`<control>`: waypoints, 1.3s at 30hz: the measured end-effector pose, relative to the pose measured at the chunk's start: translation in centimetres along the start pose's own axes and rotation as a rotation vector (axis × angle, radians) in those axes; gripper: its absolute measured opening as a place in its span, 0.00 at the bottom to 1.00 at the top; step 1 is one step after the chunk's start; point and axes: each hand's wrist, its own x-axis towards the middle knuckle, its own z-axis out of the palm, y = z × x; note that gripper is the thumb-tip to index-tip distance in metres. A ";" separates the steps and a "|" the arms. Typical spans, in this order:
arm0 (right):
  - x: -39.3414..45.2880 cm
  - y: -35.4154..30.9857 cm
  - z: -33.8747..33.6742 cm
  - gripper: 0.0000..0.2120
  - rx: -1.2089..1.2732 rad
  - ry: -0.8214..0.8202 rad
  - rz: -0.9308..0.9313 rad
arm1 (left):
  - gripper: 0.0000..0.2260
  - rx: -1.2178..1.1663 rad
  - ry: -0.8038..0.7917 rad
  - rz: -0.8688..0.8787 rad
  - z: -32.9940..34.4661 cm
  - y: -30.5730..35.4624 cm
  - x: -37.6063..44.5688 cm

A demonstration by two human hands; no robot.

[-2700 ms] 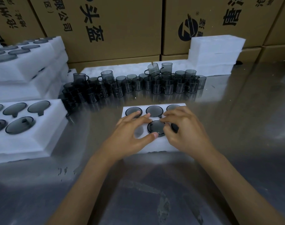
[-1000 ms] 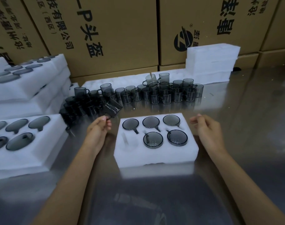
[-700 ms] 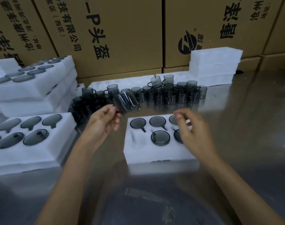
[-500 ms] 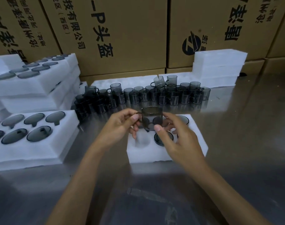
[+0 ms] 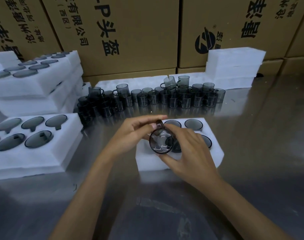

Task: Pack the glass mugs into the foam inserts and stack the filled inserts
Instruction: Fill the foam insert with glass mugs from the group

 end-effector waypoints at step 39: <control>-0.8 -1.1 1.0 0.23 -0.101 -0.122 -0.120 | 0.05 0.264 0.258 -0.303 -2.5 -1.5 -0.5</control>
